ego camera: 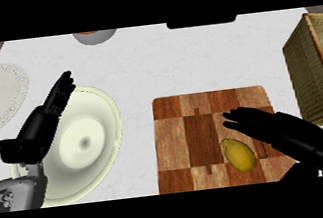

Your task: Pick the lemon from the cutting board and place it in the basket

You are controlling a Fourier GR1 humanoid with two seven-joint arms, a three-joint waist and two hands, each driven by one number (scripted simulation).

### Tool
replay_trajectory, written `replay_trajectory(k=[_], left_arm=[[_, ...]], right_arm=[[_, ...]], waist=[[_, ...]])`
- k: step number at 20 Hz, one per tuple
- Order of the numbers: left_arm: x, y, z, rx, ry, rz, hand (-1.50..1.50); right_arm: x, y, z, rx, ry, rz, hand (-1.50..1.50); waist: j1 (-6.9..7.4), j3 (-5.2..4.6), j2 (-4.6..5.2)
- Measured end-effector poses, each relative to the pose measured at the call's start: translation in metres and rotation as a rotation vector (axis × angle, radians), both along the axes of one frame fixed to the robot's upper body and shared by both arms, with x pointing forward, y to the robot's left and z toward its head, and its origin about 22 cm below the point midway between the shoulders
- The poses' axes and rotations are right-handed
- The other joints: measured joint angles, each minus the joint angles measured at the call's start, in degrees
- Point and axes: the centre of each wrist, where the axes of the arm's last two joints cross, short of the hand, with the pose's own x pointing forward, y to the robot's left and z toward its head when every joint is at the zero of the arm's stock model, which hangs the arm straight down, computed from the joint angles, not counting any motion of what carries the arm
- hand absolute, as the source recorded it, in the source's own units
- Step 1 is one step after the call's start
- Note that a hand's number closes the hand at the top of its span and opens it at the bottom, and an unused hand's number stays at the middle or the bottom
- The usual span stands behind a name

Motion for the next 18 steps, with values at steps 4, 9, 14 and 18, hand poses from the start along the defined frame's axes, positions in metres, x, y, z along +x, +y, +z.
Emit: replay_trajectory(k=[4, 9, 14, 18], left_arm=[[0.000, 0.005, 0.001, 0.003, -0.003, -0.004, 0.00], [-0.003, 0.000, 0.000, 0.001, -0.003, -0.006, 0.00], [0.001, 0.000, 0.008, 0.001, 0.000, -0.002, 0.00], [-0.002, -0.001, 0.009, 0.003, -0.001, 0.002, 0.00]], right_arm=[[-0.003, -0.001, -0.012, -0.037, -0.008, -0.008, -1.50], [0.000, 0.001, -0.018, -0.077, -0.016, -0.013, -1.50], [-0.001, 0.018, -0.022, -0.090, -0.023, -0.021, -1.50], [-0.004, 0.023, -0.032, -0.116, -0.015, -0.030, -1.50]], waist=[[0.03, 0.00, -0.01], [0.07, 0.01, -0.01], [0.06, 0.00, -0.02], [0.07, 0.00, -0.02]])
